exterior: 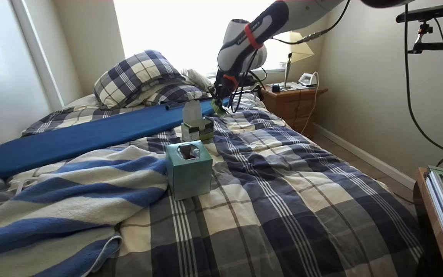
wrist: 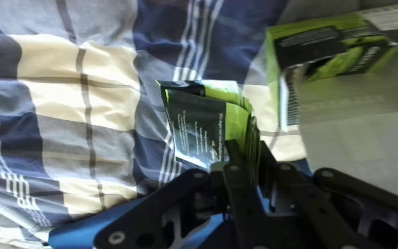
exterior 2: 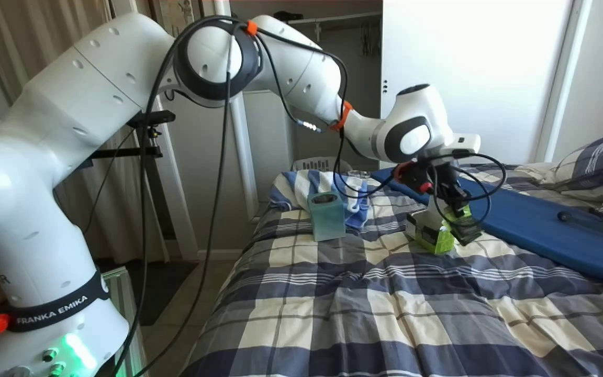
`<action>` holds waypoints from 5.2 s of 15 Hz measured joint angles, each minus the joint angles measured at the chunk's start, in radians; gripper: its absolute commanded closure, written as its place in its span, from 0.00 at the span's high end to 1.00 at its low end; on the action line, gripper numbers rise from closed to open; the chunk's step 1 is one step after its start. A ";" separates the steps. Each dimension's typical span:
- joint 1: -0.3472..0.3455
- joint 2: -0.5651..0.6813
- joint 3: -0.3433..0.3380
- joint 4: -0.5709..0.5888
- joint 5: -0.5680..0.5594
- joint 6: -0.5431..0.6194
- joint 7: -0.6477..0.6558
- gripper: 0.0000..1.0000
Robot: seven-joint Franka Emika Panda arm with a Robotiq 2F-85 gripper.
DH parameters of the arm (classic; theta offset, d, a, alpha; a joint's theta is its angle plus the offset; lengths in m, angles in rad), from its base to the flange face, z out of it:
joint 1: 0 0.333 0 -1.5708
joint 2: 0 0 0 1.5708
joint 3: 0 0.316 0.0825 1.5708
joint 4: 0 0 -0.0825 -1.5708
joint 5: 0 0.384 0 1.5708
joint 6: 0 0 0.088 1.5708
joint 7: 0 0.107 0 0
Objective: Put the green sachets in the green box
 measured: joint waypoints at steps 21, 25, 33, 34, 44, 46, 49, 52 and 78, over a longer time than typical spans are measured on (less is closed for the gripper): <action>-0.227 -0.028 0.279 0.001 0.497 -0.326 -0.347 0.15; -0.227 -0.027 0.281 0.007 0.498 -0.326 -0.347 0.04; -0.212 -0.024 0.329 0.041 0.505 -0.278 -0.355 0.04; -0.209 -0.019 0.330 0.050 0.505 -0.270 -0.364 0.04; -0.212 0.111 0.342 0.193 0.504 -0.228 -0.499 0.04; -0.215 0.133 0.350 0.222 0.504 -0.227 -0.523 0.04; -0.223 0.166 0.365 0.262 0.504 -0.227 -0.550 0.04; -0.226 0.195 0.370 0.291 0.504 -0.227 -0.555 0.04; -0.207 0.312 0.332 0.429 0.500 -0.315 -0.510 0.99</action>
